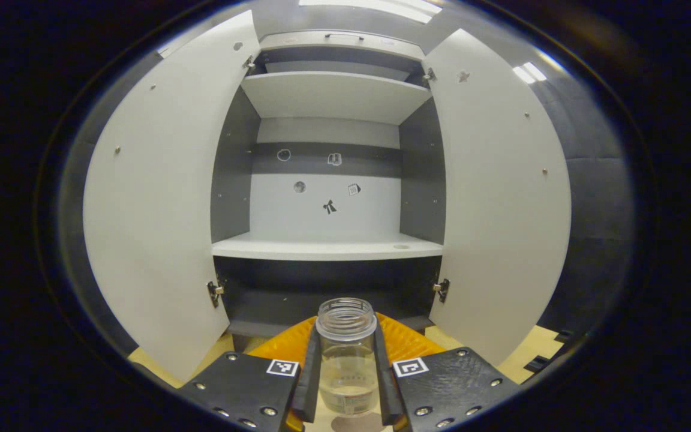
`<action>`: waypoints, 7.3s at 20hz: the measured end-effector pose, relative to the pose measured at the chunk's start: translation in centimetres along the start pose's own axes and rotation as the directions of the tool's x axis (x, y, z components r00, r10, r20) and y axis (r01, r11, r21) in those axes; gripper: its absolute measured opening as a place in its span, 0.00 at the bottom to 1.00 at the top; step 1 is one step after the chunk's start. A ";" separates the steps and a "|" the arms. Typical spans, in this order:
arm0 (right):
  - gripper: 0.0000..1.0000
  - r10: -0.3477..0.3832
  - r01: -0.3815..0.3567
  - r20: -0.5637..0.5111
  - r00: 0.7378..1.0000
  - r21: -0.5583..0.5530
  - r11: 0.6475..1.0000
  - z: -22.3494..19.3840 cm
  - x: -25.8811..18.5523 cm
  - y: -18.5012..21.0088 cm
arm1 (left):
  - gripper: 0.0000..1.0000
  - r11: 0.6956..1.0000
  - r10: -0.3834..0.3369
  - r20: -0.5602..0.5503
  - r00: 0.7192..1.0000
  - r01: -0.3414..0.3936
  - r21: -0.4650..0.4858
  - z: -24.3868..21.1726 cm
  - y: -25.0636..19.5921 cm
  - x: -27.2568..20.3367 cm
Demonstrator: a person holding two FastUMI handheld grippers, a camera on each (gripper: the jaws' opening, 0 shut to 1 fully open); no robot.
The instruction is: Grasp the bottle in the cabinet with the left hand and place it on the coaster, then close the right door with the right hand and the left door with the left hand.
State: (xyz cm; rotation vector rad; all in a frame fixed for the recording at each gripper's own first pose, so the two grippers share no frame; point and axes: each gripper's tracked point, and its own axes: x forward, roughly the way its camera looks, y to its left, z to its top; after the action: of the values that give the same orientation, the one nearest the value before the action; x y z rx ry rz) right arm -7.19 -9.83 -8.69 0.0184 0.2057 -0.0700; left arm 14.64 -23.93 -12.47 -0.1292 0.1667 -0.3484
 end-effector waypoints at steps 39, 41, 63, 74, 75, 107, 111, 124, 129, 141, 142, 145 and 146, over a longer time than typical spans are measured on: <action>0.98 0.023 -0.024 0.021 1.000 0.011 1.000 1.5 1.6 0.5 | 0.83 0.997 0.078 -0.046 0.996 -0.078 0.005 -7.3 -1.4 -4.6; 0.94 0.042 -0.042 0.040 0.998 0.016 0.999 2.8 2.6 0.8 | 0.83 0.997 0.081 -0.032 0.996 -0.081 -0.008 -5.4 -1.6 -6.2; 0.94 -0.087 0.089 0.163 0.983 -0.003 0.996 17.9 15.4 6.0 | 0.83 0.938 0.342 0.169 0.924 -0.347 -0.001 10.0 16.5 -22.0; 0.92 -0.115 0.127 0.150 0.982 -0.070 0.989 18.3 18.6 9.9 | 0.83 0.907 0.420 0.170 0.892 -0.421 -0.033 9.7 24.6 -24.2; 0.92 -0.112 0.122 0.153 0.982 -0.062 0.991 18.6 18.6 10.2 | 0.83 0.906 0.421 0.170 0.891 -0.423 -0.028 9.7 25.1 -24.2; 0.95 0.037 -0.033 0.132 0.991 -0.036 0.999 18.6 18.0 23.3 | 0.83 0.942 0.335 0.168 0.927 -0.331 -0.049 9.2 30.6 -19.3; 0.95 0.085 -0.081 0.135 0.987 -0.034 0.996 18.5 19.1 26.1 | 0.83 0.927 0.375 0.160 0.913 -0.373 -0.046 8.9 32.7 -20.5; 0.95 0.162 -0.159 0.136 0.978 -0.032 0.987 18.1 23.5 29.3 | 0.83 0.900 0.435 0.094 0.895 -0.433 -0.040 7.6 34.6 -21.2; 0.96 0.172 -0.164 0.141 0.975 -0.064 0.984 16.6 21.7 27.6 | 0.84 0.909 0.416 0.070 0.907 -0.415 -0.032 8.9 34.5 -19.1; 0.96 0.127 -0.125 0.033 0.991 -0.075 0.989 9.7 17.6 20.3 | 0.84 0.908 0.418 0.093 0.904 -0.417 -0.028 16.5 36.5 -14.1; 0.96 0.123 -0.120 0.027 0.992 -0.073 0.990 9.4 17.5 19.9 | 0.84 0.907 0.420 0.090 0.903 -0.419 -0.033 17.0 36.9 -13.7; 0.94 0.108 -0.106 0.021 0.994 -0.066 0.992 9.0 17.1 18.4 | 0.84 0.905 0.424 0.086 0.901 -0.419 -0.074 18.6 37.8 -12.9; 0.96 0.103 -0.102 0.018 0.995 -0.062 0.993 8.7 17.0 17.9 | 0.84 0.904 0.425 0.088 0.901 -0.419 -0.084 19.4 37.9 -12.5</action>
State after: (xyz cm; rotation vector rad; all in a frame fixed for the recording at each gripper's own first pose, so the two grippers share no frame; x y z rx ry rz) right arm 12.44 6.68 -3.44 -0.0326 0.1849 0.0382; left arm 19.07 17.65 2.38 -0.1689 0.0981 0.0989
